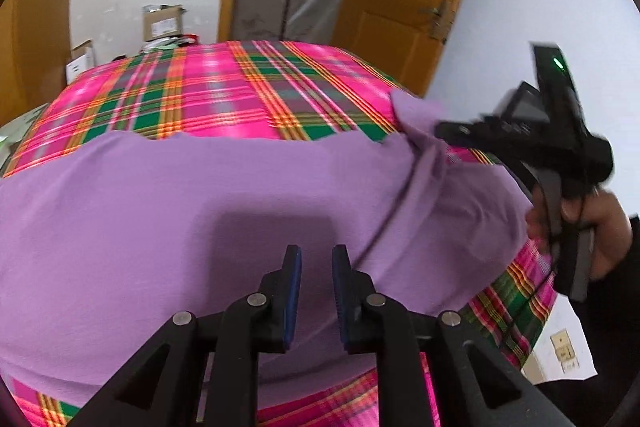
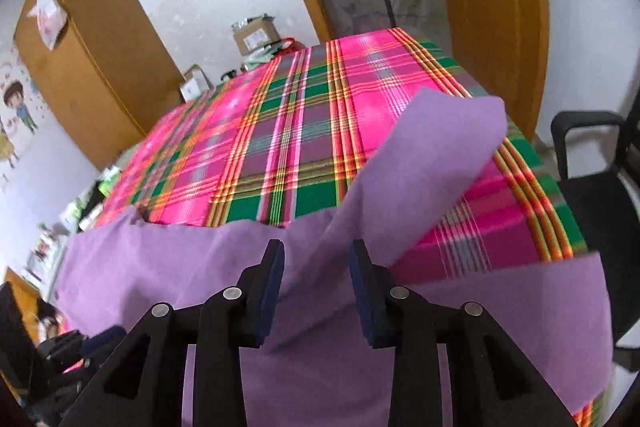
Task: Fold clothes
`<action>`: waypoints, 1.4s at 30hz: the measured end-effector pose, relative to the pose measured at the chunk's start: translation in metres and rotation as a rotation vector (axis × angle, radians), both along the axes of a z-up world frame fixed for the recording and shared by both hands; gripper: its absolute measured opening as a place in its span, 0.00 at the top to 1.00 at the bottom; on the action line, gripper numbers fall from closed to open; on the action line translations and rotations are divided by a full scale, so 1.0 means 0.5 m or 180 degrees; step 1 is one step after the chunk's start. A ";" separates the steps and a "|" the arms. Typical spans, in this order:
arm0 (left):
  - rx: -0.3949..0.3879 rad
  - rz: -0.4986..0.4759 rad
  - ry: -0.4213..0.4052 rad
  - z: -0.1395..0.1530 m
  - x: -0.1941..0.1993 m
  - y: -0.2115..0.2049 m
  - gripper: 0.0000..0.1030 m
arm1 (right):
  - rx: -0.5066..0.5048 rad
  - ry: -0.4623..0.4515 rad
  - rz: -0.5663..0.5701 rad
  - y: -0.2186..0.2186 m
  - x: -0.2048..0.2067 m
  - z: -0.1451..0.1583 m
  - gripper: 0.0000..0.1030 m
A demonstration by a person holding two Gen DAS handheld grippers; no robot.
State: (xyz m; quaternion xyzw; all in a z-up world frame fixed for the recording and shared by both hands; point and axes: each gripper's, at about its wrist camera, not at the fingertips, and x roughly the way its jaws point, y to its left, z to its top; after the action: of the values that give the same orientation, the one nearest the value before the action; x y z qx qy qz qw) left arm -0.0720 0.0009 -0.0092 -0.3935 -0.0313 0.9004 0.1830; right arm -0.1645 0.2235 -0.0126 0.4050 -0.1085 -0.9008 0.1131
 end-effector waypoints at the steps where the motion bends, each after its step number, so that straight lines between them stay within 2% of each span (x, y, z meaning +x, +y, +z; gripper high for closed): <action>1: -0.0008 -0.0035 0.0005 -0.001 0.000 0.009 0.85 | 0.0048 -0.0007 0.0018 -0.007 -0.006 0.001 0.67; 9: -0.0211 -0.0223 0.0023 -0.014 -0.001 0.058 0.81 | 0.0394 -0.0305 -0.0027 -0.024 -0.064 -0.035 0.67; 12: -0.0297 -0.0228 -0.0025 -0.026 -0.007 0.064 0.81 | 0.0405 -0.0452 -0.0050 -0.017 -0.072 -0.056 0.67; 14: -0.0319 -0.0243 -0.0046 -0.031 -0.008 0.066 0.81 | 0.0379 -0.0429 -0.0029 -0.012 -0.066 -0.059 0.67; 16: -0.0331 -0.0256 -0.0062 -0.036 -0.009 0.067 0.81 | 0.0331 -0.0402 -0.0017 -0.005 -0.058 -0.058 0.79; 17: -0.0323 -0.0259 -0.0063 -0.036 -0.010 0.067 0.81 | 0.0302 -0.0396 -0.0010 -0.002 -0.055 -0.058 0.90; 18: -0.0310 -0.0263 -0.0061 -0.037 -0.011 0.066 0.84 | 0.0263 -0.0387 -0.0008 0.003 -0.052 -0.057 0.91; 19: -0.0290 -0.0268 -0.0055 -0.036 -0.012 0.065 0.88 | 0.0211 -0.0358 -0.0009 0.008 -0.049 -0.054 0.92; 20: -0.0272 -0.0264 -0.0044 -0.034 -0.012 0.063 0.98 | 0.0160 -0.0328 -0.0011 0.013 -0.045 -0.051 0.94; 23: -0.0217 -0.0211 0.0025 -0.019 -0.014 0.055 0.98 | -0.0104 -0.0174 -0.0026 0.031 -0.033 -0.028 0.95; 29: 0.0121 -0.0016 0.0440 0.088 -0.005 0.007 0.98 | -0.0625 0.0496 -0.0058 0.070 0.015 0.086 0.95; 33: 0.0198 -0.0042 0.0655 0.139 0.021 0.000 0.98 | -0.0686 0.0849 -0.0051 0.076 0.075 0.147 0.95; 37: 0.0153 -0.0198 0.0578 0.123 0.051 0.017 0.98 | -0.0641 0.0803 -0.0118 0.084 0.123 0.127 0.95; 39: 0.0081 -0.0293 0.0457 0.091 0.060 0.028 0.98 | -0.0602 0.0637 -0.0161 0.096 0.145 0.083 0.95; 42: 0.0013 -0.0379 0.0101 0.023 0.059 0.040 0.98 | -0.0582 0.0262 -0.0240 0.112 0.169 0.000 0.95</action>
State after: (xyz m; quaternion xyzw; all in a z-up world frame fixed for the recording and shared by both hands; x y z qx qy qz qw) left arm -0.0423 0.0210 0.0026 -0.3800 -0.0069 0.8940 0.2375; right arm -0.0799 0.2796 -0.0127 0.3513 -0.2007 -0.9066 0.1199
